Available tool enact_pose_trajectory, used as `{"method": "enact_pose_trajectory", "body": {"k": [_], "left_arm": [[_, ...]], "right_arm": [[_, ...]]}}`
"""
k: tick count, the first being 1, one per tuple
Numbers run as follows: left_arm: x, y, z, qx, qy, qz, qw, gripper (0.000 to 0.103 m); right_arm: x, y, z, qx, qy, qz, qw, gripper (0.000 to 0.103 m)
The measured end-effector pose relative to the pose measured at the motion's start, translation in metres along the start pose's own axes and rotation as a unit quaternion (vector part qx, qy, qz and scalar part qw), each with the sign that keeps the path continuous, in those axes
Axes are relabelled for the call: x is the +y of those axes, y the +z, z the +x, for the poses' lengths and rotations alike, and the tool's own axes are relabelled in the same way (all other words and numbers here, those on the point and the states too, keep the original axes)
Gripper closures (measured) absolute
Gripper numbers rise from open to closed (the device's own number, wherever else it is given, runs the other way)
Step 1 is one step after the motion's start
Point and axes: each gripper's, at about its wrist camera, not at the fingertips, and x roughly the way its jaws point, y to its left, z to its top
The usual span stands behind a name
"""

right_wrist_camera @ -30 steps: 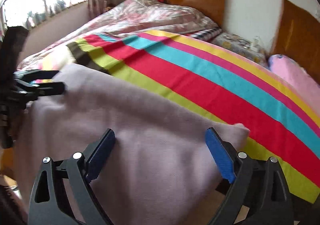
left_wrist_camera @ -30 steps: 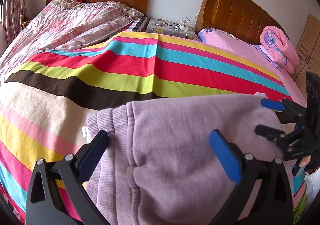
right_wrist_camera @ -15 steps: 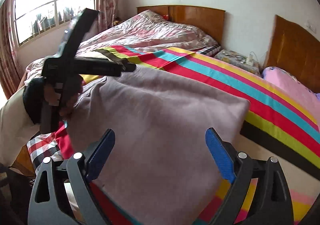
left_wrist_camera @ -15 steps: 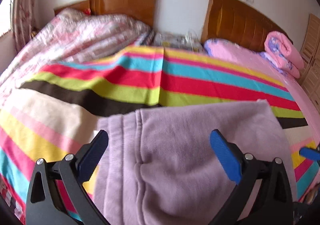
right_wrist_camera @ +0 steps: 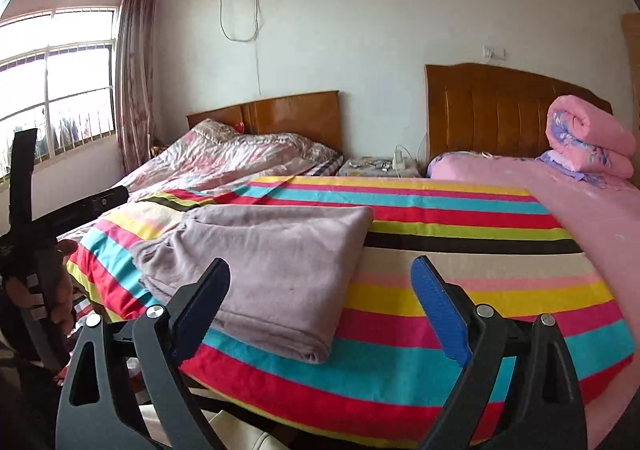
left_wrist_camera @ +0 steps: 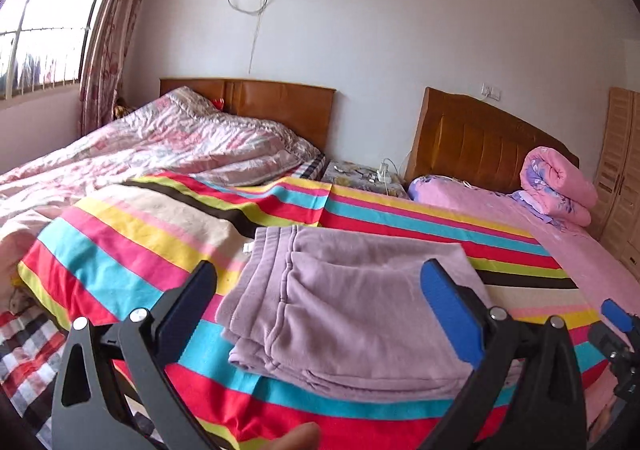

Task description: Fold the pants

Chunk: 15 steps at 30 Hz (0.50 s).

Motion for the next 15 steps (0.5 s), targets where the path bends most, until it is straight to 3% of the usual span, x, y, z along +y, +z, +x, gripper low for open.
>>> {"method": "enact_pose_trajectory", "body": {"k": [4, 7, 11, 15], "left_arm": [[-0.018, -0.005, -0.037, -0.013, -0.011, 0.027, 0.9995, 0.001], [-0.029, -0.021, -0.054, 0.010, -0.032, 0.039, 0.9987, 0.001], [-0.041, -0.038, -0.053, 0.039, -0.033, 0.074, 0.9960, 0.001], [-0.042, -0.037, -0.058, 0.027, -0.025, 0.080, 0.9961, 0.001]], "right_arm": [[0.007, -0.010, -0.035, -0.003, 0.011, -0.008, 1.000, 0.014], [0.011, -0.020, -0.046, 0.011, 0.008, -0.010, 1.000, 0.014], [0.013, -0.024, -0.051, 0.010, -0.006, -0.007, 1.000, 0.014], [0.011, -0.023, -0.053, -0.003, -0.016, 0.001, 1.000, 0.014]]}}
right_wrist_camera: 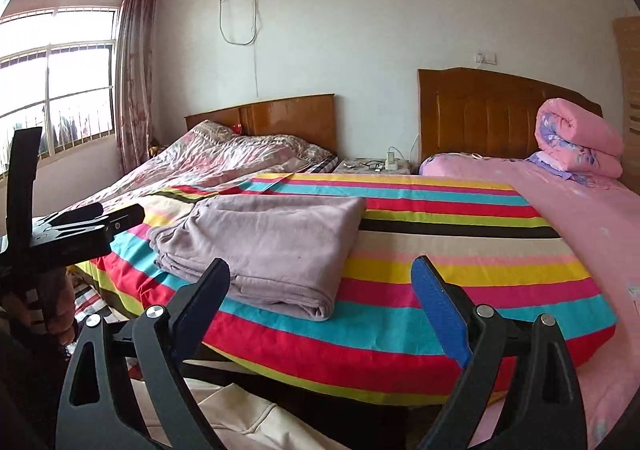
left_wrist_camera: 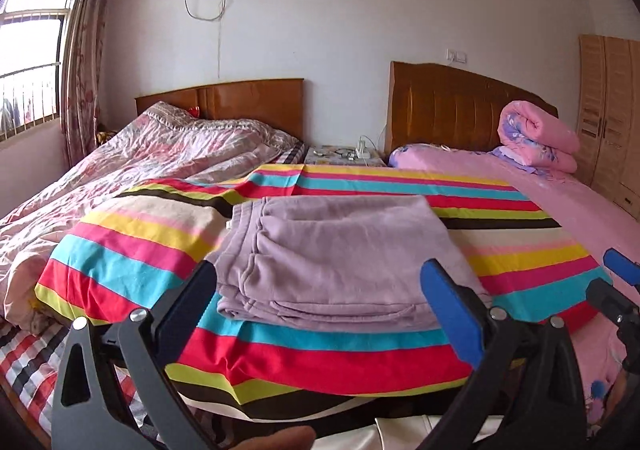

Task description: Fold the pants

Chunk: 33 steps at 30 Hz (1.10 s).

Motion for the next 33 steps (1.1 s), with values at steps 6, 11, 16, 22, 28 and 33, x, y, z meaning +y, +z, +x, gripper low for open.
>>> {"method": "enact_pose_trajectory", "body": {"k": [6, 11, 16, 22, 28, 33], "left_arm": [[0.0032, 0.0013, -0.0017, -0.003, 0.002, 0.002, 1.0000, 0.001], [0.0004, 0.0013, -0.0039, -0.007, 0.006, 0.009, 0.9999, 0.001], [-0.0025, 0.0006, -0.0024, -0.003, -0.001, 0.019, 0.9998, 0.001], [-0.0062, -0.0010, -0.0023, -0.001, -0.006, 0.028, 0.9996, 0.001], [-0.0059, -0.0012, -0.0027, 0.001, -0.007, 0.026, 0.9996, 0.001], [-0.0066, -0.0010, -0.0024, 0.002, -0.007, 0.027, 0.9996, 0.001]], "right_arm": [[-0.0007, 0.0006, 0.0009, -0.001, -0.003, 0.000, 1.000, 0.014], [-0.0033, 0.0004, 0.0002, -0.003, -0.004, 0.003, 1.000, 0.014], [-0.0051, 0.0007, 0.0004, -0.003, -0.006, 0.006, 1.000, 0.014], [-0.0050, 0.0004, 0.0004, -0.003, -0.007, 0.007, 1.000, 0.014], [-0.0056, -0.0007, 0.0016, 0.000, -0.007, 0.008, 1.000, 0.014], [-0.0058, -0.0014, 0.0021, 0.002, -0.006, 0.009, 1.000, 0.014]]}}
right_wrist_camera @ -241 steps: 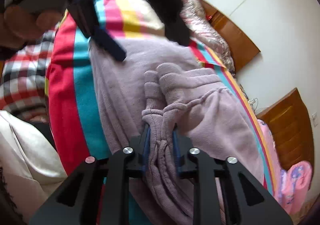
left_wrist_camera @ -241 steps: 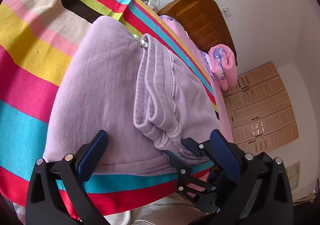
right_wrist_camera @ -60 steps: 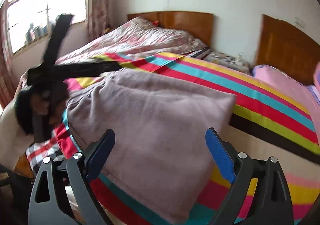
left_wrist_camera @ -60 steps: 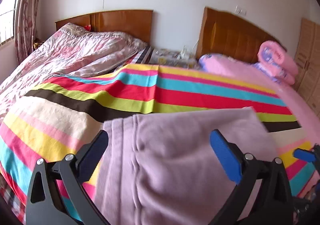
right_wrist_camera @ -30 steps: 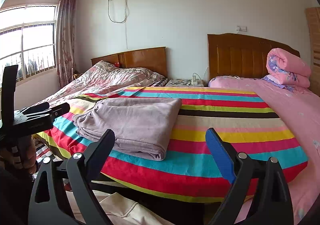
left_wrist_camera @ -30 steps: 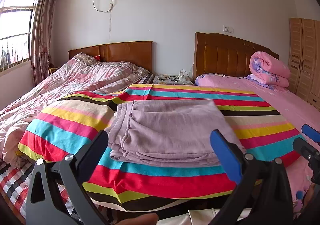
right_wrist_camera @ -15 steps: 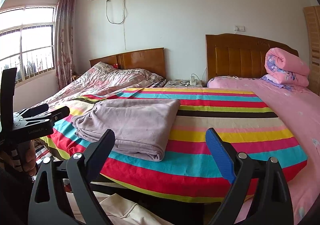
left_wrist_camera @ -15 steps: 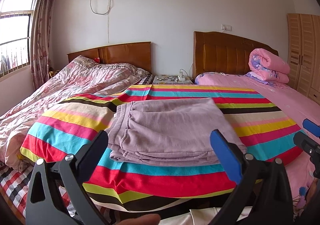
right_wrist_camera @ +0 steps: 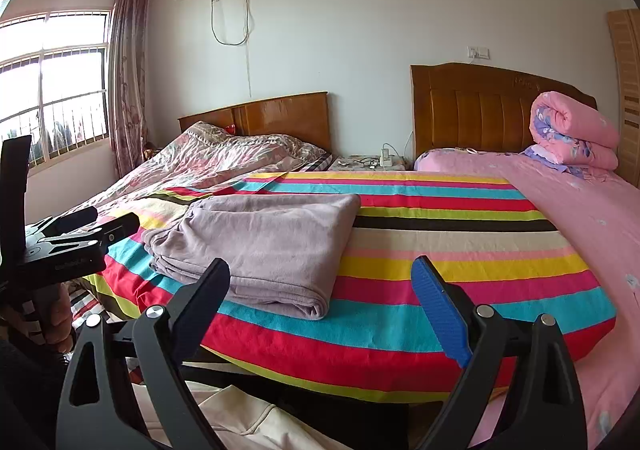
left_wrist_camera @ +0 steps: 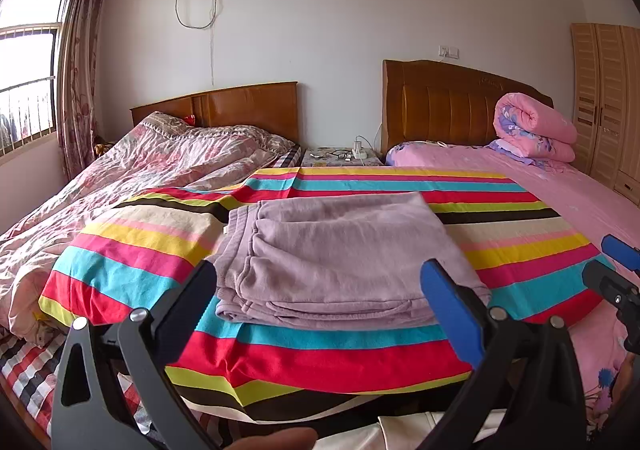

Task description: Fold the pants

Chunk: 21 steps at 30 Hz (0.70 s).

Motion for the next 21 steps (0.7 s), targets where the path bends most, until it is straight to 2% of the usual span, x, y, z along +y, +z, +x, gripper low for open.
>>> {"method": "enact_pose_trajectory", "body": {"k": [21], "left_arm": [[-0.0009, -0.0006, 0.0005, 0.002, -0.002, 0.001, 1.0000, 0.001]], "right_arm": [[0.0010, -0.0024, 0.0036, 0.007, 0.006, -0.002, 1.000, 0.014]]}}
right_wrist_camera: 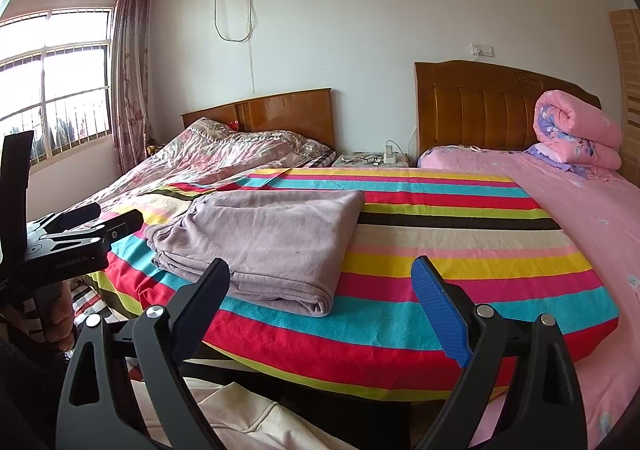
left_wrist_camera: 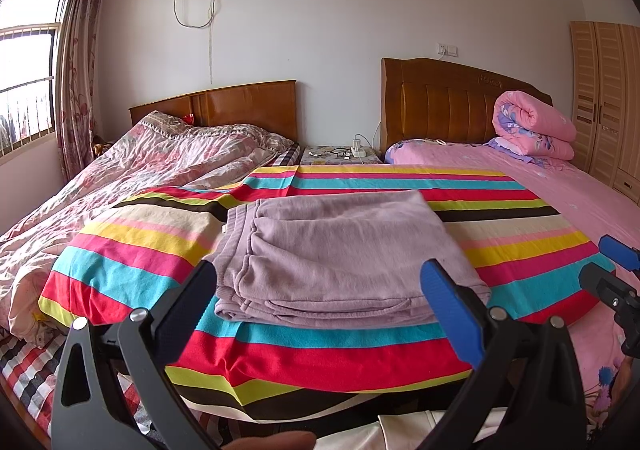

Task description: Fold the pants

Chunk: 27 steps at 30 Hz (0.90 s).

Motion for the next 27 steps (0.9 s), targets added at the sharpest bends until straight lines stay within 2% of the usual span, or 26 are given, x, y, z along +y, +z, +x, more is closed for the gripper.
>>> {"method": "enact_pose_trajectory", "body": {"k": [20, 27], "left_arm": [[0.0008, -0.0034, 0.0015, -0.003, -0.009, 0.005, 0.9999, 0.001], [0.0054, -0.0033, 0.0083, 0.013, -0.010, -0.002, 0.9999, 0.001]], "right_arm": [[0.0006, -0.0009, 0.0013, 0.003, 0.001, 0.003, 1.000, 0.014], [0.0012, -0.0020, 0.0016, 0.004, 0.002, 0.006, 1.000, 0.014]]}}
